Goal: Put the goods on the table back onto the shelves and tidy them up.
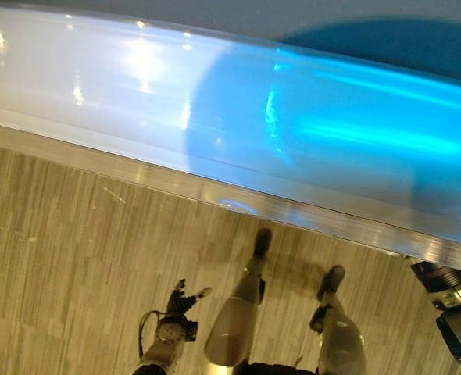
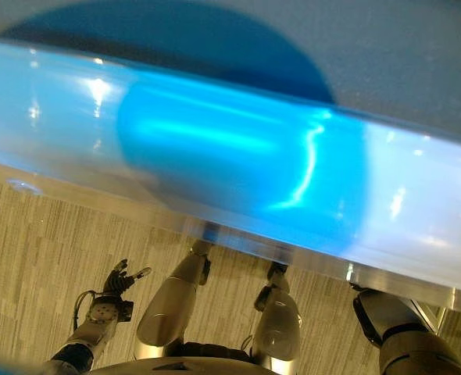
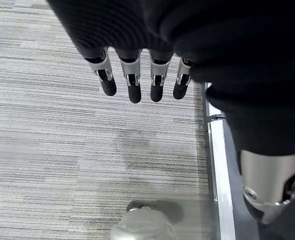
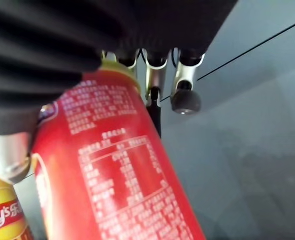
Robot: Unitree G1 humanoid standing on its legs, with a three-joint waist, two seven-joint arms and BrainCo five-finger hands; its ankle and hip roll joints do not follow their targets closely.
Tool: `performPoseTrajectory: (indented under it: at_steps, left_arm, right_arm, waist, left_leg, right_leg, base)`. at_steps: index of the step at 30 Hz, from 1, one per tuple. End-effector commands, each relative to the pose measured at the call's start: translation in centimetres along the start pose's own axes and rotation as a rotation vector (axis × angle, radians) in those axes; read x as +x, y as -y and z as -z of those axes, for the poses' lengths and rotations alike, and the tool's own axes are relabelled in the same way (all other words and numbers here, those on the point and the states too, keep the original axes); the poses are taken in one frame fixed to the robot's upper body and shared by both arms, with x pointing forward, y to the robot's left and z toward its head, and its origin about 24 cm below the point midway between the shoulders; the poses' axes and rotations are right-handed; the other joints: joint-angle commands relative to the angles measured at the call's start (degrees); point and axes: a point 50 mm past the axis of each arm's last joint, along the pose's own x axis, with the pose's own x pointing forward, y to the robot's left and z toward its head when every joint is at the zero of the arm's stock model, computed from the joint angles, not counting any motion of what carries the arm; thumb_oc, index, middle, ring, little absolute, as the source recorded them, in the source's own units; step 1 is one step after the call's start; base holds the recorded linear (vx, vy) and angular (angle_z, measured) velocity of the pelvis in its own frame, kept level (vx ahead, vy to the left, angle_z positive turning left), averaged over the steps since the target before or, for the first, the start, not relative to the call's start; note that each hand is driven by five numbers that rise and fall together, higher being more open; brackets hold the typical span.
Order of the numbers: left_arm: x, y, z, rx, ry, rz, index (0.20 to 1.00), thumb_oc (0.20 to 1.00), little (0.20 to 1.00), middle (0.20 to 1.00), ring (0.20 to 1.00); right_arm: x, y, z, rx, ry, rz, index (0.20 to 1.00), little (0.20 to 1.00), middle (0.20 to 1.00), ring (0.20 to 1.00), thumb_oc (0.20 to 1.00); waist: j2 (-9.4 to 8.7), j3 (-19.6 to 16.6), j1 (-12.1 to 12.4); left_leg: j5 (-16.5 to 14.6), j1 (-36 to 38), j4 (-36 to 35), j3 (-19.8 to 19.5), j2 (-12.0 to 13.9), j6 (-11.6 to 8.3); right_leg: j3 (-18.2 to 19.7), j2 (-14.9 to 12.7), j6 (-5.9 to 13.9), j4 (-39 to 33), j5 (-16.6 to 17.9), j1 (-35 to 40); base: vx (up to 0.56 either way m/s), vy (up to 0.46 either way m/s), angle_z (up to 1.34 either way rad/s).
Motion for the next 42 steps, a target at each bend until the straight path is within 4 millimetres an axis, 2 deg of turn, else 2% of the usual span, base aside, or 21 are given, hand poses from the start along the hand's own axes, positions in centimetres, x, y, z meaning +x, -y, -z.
performPoseTrajectory:
  at_steps: [1, 10, 27, 28, 29, 30, 31, 42]
  left_arm:
    - [-0.2, -0.1, 1.1, 0.008, -0.043, -0.02, 1.0, 1.0, 1.0, 1.0, 1.0]
    - [-0.2, 0.2, 1.1, 0.0, -0.048, -0.018, 1.0, 1.0, 1.0, 1.0, 1.0]
    - [-0.2, 0.3, 1.2, -0.009, -0.053, -0.018, 1.0, 1.0, 1.0, 1.0, 1.0]
    - [-0.2, 0.3, 1.2, -0.008, -0.054, -0.017, 1.0, 1.0, 1.0, 1.0, 1.0]
    - [-0.2, 0.4, 1.2, -0.011, -0.054, -0.017, 1.0, 1.0, 1.0, 1.0, 1.0]
    - [-0.2, 0.4, 1.2, -0.009, -0.054, -0.018, 1.0, 1.0, 1.0, 1.0, 1.0]
    - [-0.2, 0.4, 1.2, -0.009, -0.054, -0.018, 1.0, 1.0, 1.0, 1.0, 1.0]
    - [-0.2, 0.1, 1.5, -0.003, -0.072, -0.041, 1.0, 1.0, 1.0, 1.0, 1.0]
  right_arm:
    - [1.3, 0.8, -2.1, 0.037, 0.09, 0.098, 0.2, 0.2, 0.2, 0.2, 0.2]
    - [0.8, -0.2, -2.9, 0.081, 0.104, 0.047, 0.2, 0.2, 0.2, 0.2, 0.2]
    - [0.4, -0.6, -3.0, 0.099, 0.101, 0.029, 0.2, 0.2, 0.2, 0.2, 0.2]
    - [0.3, -0.6, -3.0, 0.102, 0.099, 0.032, 0.272, 0.272, 0.272, 0.272, 0.272]
    - [0.3, -0.5, -3.0, 0.106, 0.099, 0.034, 0.57, 0.57, 0.57, 0.57, 0.57]
    - [0.3, -0.5, -3.1, 0.114, 0.099, 0.038, 0.743, 0.743, 0.743, 0.743, 0.743]
    - [0.2, -0.4, -3.1, 0.122, 0.099, 0.041, 1.0, 1.0, 1.0, 1.0, 1.0]
    - [-0.5, 0.4, -4.0, 0.224, 0.106, 0.077, 1.0, 1.0, 1.0, 1.0, 1.0]
  waist:
    - [-0.48, -3.4, 0.2]
    - [-0.69, -3.4, -0.3]
    - [-0.94, -3.2, -0.6]
    - [-0.95, -3.3, -0.7]
    - [-0.97, -3.2, -0.7]
    - [-1.0, -3.2, -0.8]
    - [-0.99, -3.3, -0.9]
    - [-1.24, -3.9, -1.6]
  left_leg:
    - [-9.1, 2.7, 3.9, 1.2, 4.5, -1.76]
    - [-9.0, 3.0, 3.7, 1.3, 4.7, -1.83]
    - [-8.8, 3.2, 3.3, 1.4, 4.9, -1.84]
    - [-8.8, 3.2, 3.2, 1.5, 4.9, -1.83]
    - [-8.8, 3.2, 3.2, 1.5, 4.9, -1.83]
    - [-8.8, 3.2, 3.3, 1.6, 4.9, -1.84]
    - [-8.8, 3.2, 3.3, 1.6, 4.9, -1.85]
    - [-8.8, 4.1, 3.1, 2.1, 5.4, -2.02]
  right_leg:
    - [2.2, -4.8, 2.3, 6.7, -2.3, -2.6]
    - [2.1, -4.7, 2.22, 6.9, -2.5, -2.5]
    - [2.3, -4.7, 2.26, 7.0, -2.5, -2.8]
    - [2.2, -4.7, 2.27, 7.0, -2.5, -2.8]
    - [2.3, -4.7, 2.27, 7.0, -2.5, -2.8]
    - [2.3, -4.7, 2.27, 7.0, -2.5, -2.7]
    - [2.3, -4.7, 2.27, 7.0, -2.5, -2.7]
    - [2.6, -4.6, 2.15, 7.2, -2.8, -2.3]
  base:
    - [0.0, 0.0, 0.0]
    - [0.0, 0.0, 0.0]
    - [0.0, 0.0, 0.0]
    - [0.0, 0.0, 0.0]
    - [0.0, 0.0, 0.0]
    - [0.0, 0.0, 0.0]
    - [0.0, 0.0, 0.0]
    - [0.0, 0.0, 0.0]
